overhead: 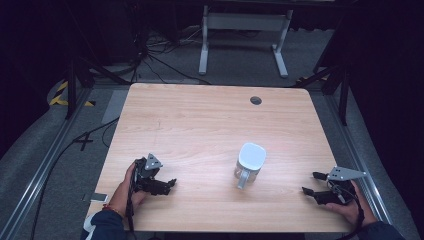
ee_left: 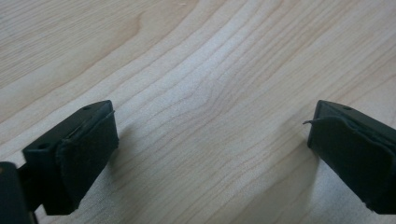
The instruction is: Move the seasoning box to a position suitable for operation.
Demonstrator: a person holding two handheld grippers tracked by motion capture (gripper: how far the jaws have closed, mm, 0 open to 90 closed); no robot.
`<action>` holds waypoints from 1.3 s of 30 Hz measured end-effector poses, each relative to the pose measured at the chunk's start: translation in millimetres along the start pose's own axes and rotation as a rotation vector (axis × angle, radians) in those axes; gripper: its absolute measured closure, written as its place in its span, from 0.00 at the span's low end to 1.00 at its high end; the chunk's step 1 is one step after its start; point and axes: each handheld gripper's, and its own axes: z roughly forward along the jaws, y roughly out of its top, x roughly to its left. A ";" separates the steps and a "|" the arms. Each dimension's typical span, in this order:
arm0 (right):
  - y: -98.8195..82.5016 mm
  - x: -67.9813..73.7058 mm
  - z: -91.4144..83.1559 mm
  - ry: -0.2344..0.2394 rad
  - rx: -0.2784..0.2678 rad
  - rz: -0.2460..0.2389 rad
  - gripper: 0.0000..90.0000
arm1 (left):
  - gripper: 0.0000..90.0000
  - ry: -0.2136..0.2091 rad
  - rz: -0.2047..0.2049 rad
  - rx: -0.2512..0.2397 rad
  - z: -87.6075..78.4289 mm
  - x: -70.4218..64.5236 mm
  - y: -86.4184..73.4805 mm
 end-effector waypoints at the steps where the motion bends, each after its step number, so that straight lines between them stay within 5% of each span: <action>1: -0.3 -0.1 -0.4 -0.001 0.000 0.000 0.25 | 0.00 -0.002 0.003 0.002 -0.4 0.2 -0.3; 16: -0.2 -0.2 -0.4 0.000 0.000 0.000 0.25 | 0.07 -0.031 0.043 0.012 -8.7 1.7 -3.8; 22: -0.2 -0.3 -0.4 0.000 0.000 -0.001 0.25 | 0.35 -0.027 0.073 0.000 -13.1 -0.8 1.1; 30: -0.3 -0.2 -0.6 -0.001 0.000 -0.002 0.25 | 0.57 -0.097 0.149 -0.061 -18.1 -20.0 29.1; 39: -0.5 -0.1 -0.8 -0.002 0.000 -0.001 0.25 | 0.76 -0.197 0.233 -0.165 -18.5 -48.6 77.5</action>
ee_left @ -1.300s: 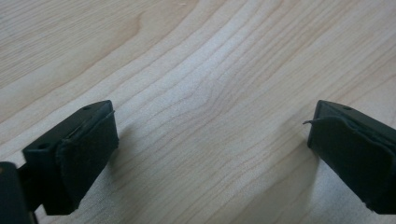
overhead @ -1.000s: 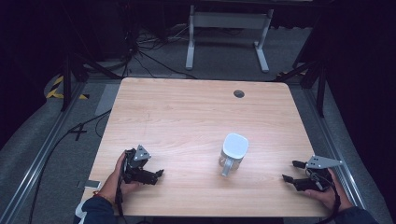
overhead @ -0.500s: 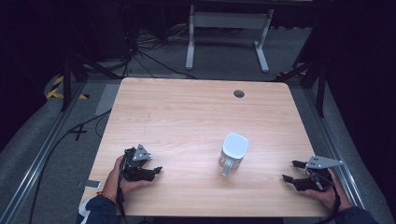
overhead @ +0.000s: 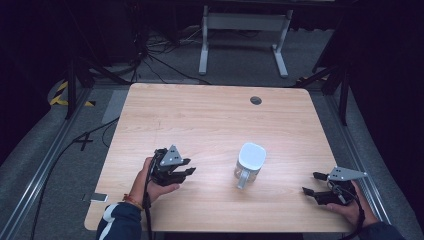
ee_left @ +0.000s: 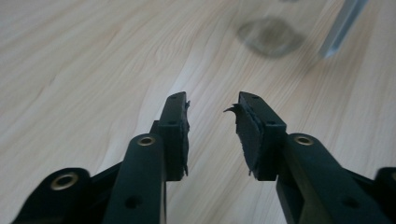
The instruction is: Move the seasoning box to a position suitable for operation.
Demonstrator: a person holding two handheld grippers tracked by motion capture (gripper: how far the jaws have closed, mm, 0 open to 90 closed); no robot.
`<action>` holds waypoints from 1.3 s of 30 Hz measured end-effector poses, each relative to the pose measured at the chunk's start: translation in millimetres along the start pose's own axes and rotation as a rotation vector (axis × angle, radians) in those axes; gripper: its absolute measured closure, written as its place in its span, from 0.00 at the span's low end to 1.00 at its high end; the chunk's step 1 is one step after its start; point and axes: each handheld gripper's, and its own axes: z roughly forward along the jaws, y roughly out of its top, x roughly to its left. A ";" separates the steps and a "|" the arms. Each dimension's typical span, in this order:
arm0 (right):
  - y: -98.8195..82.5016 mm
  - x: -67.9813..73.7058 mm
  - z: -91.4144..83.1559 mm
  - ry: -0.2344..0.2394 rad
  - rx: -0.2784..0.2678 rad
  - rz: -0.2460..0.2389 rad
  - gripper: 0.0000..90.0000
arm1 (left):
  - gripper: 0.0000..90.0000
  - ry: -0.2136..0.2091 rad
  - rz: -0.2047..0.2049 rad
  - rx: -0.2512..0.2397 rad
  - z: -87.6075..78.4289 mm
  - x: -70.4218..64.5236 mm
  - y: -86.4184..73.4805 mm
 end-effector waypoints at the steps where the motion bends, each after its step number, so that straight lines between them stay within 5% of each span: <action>1: 0.0 -0.1 0.0 0.000 0.001 -0.001 0.25 | 0.76 -0.016 0.014 -0.006 2.3 -2.7 5.8; 7: 0.0 0.0 0.0 0.000 0.000 0.000 0.25 | 1.00 -0.095 0.105 -0.057 18.5 -17.2 38.8; 9: 0.0 0.0 0.0 0.000 0.000 0.000 0.25 | 1.00 -0.122 0.123 -0.088 28.3 -23.9 55.8; 20: -0.2 0.0 -0.1 0.001 -0.002 0.002 0.25 | 1.00 -0.194 0.186 -0.135 58.7 -48.9 97.1; 29: -0.2 -0.1 -0.2 0.003 -0.003 0.001 0.26 | 1.00 -0.233 0.194 -0.122 71.9 -54.5 98.4; 36: 0.2 -0.3 -0.1 0.003 0.001 0.000 0.26 | 1.00 -0.241 0.162 -0.129 71.7 -53.1 96.0; 39: 3.3 -0.8 0.2 -0.017 0.009 0.024 0.33 | 1.00 -0.242 0.154 -0.131 70.7 -51.7 94.5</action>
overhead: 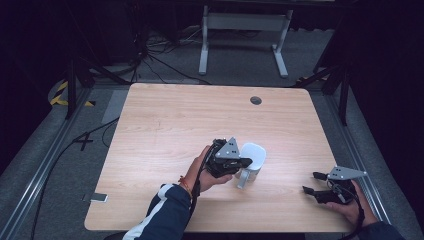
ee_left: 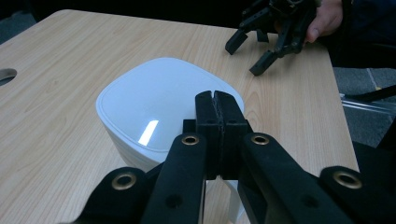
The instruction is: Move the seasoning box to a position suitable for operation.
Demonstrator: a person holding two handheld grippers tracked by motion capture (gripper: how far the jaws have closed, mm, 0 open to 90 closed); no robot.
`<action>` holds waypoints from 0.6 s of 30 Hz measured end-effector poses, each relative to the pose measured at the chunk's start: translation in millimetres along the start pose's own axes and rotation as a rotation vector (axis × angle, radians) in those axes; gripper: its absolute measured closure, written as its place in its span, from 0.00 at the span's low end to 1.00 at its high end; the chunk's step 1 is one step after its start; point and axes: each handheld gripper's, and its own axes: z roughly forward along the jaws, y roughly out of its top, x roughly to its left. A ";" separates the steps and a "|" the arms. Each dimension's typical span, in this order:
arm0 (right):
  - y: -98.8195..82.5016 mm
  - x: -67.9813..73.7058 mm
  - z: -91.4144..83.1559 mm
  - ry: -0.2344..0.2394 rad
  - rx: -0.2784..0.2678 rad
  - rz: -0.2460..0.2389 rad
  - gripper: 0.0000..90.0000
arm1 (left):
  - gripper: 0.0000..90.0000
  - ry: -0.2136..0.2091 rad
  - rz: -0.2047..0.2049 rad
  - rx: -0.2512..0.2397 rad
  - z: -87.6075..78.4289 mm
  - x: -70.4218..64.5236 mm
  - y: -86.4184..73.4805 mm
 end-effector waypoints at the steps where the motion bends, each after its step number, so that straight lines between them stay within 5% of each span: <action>1: 2.0 -0.5 0.3 -0.010 0.006 0.012 0.37 | 1.00 0.001 -0.002 -0.005 -0.2 0.3 -0.5; 6: 16.7 1.0 -2.8 -0.003 -0.051 0.033 0.45 | 1.00 -0.004 -0.006 -0.009 -0.8 0.2 -1.8; 11: 47.1 6.4 -12.5 0.043 -0.151 0.016 0.64 | 1.00 -0.010 -0.029 -0.018 -2.0 0.1 -3.3; 18: 92.0 26.8 -4.4 0.092 -0.141 -0.125 0.89 | 1.00 -0.001 -0.026 -0.022 -3.3 -1.7 -4.5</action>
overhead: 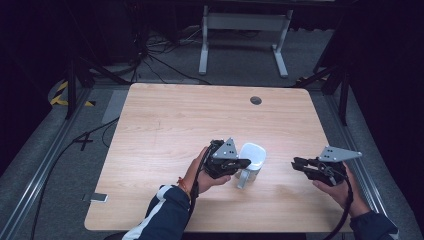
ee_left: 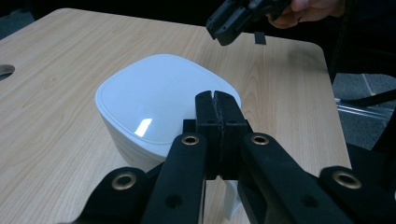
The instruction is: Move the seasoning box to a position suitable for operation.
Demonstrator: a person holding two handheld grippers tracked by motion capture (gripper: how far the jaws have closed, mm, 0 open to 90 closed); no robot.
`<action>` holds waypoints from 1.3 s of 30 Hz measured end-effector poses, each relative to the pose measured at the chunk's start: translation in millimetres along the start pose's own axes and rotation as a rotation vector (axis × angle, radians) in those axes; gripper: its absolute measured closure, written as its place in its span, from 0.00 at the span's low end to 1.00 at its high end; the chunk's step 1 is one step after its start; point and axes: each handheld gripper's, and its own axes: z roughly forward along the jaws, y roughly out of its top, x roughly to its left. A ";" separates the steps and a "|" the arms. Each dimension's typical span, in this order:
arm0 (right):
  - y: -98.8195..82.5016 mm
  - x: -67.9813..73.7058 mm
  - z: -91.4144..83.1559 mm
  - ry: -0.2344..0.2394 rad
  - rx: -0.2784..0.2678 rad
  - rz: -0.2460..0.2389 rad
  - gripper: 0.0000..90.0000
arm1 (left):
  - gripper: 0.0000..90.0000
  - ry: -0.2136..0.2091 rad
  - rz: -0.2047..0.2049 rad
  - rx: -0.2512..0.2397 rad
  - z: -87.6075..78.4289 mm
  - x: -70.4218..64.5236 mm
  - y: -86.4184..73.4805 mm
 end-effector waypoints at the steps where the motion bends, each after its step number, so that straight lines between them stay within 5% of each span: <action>1: 16.6 3.6 6.1 0.017 -0.023 -0.032 0.94 | 1.00 -0.001 -0.004 -0.003 -0.2 -0.4 -0.7; 9: 51.4 20.1 31.0 0.036 0.015 -0.114 0.99 | 1.00 -0.014 -0.008 -0.013 -0.6 -0.1 -2.3; 15: 51.6 27.1 43.5 0.036 0.078 -0.122 0.99 | 1.00 -0.021 -0.002 -0.009 0.5 -4.0 -2.0; 28: 56.5 35.0 41.1 0.063 0.015 -0.153 0.99 | 1.00 -0.025 0.004 -0.004 2.0 -5.1 -3.5; 32: 59.5 42.0 41.6 0.072 0.009 -0.179 0.99 | 0.99 -0.002 0.030 0.047 6.4 -6.2 -5.2; 39: 61.3 47.5 41.4 0.088 -0.002 -0.195 0.99 | 0.97 -0.005 0.037 0.051 8.2 -8.3 -6.6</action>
